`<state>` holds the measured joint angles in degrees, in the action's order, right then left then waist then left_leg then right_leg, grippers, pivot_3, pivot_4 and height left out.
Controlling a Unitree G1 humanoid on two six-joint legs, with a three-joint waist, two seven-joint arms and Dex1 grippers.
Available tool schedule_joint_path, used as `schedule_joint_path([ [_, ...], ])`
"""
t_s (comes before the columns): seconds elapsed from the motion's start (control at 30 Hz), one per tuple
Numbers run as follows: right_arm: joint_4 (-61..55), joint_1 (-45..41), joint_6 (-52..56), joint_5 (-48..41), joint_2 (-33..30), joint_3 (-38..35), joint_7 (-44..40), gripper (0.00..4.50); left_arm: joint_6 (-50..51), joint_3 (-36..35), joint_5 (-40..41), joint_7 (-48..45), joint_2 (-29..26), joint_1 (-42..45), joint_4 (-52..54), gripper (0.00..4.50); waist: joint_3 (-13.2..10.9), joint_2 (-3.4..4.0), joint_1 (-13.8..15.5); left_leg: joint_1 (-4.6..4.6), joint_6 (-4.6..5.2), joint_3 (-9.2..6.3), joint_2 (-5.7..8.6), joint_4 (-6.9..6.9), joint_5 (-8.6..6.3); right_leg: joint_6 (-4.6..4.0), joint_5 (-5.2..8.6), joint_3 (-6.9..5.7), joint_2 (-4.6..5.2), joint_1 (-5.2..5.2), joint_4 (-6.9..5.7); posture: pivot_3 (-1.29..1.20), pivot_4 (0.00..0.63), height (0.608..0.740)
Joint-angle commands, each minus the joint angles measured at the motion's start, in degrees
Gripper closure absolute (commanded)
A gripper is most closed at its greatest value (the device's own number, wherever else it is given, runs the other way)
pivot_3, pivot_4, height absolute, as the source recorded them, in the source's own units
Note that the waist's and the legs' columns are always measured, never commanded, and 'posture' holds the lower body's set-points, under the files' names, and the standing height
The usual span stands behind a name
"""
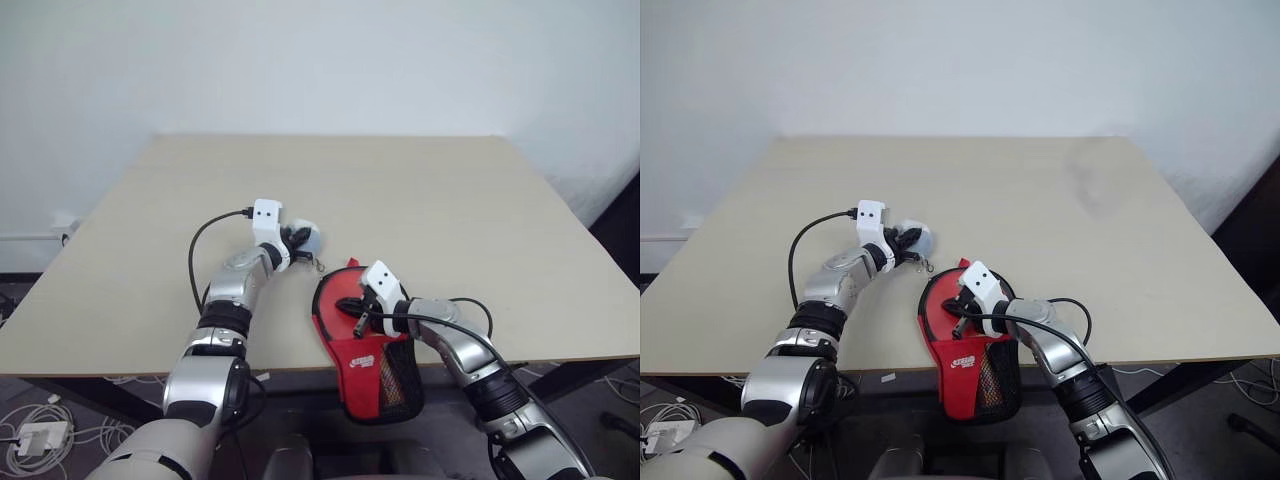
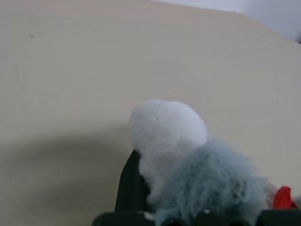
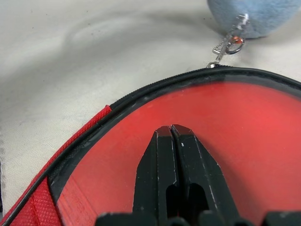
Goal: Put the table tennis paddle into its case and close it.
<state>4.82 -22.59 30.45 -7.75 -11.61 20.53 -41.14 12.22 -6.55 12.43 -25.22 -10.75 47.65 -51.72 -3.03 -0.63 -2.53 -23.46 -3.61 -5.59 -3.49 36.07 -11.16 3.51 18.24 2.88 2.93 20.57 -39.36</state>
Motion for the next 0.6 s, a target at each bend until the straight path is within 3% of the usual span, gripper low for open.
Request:
schedule_joint_path([
  [0.03, 1.77, 1.37, 1.56, 0.86, 0.18, 2.09, -0.3, 4.5, -4.24, -0.12, -0.66, -0.19, 0.97, 4.26, -1.28, 4.21, 0.0, 0.0, 0.01, 0.0, 0.0, 0.0, 0.0, 0.0, 0.0, 0.0, 0.0, 0.0, 0.0, 0.0, 0.0, 0.0, 0.0, 0.684],
  [0.6, 1.45, 1.37, 1.85, 0.89, 0.55, 2.35, -0.21, 4.5, -10.26, -1.22, -2.21, 0.45, 6.82, 12.61, -13.99, 4.21, 0.0, -0.01, 0.0, -0.01, 0.0, 0.0, 0.0, 0.0, 0.0, 0.01, 0.01, 0.0, 0.0, 0.01, 0.0, 0.0, 0.0, 0.684],
])
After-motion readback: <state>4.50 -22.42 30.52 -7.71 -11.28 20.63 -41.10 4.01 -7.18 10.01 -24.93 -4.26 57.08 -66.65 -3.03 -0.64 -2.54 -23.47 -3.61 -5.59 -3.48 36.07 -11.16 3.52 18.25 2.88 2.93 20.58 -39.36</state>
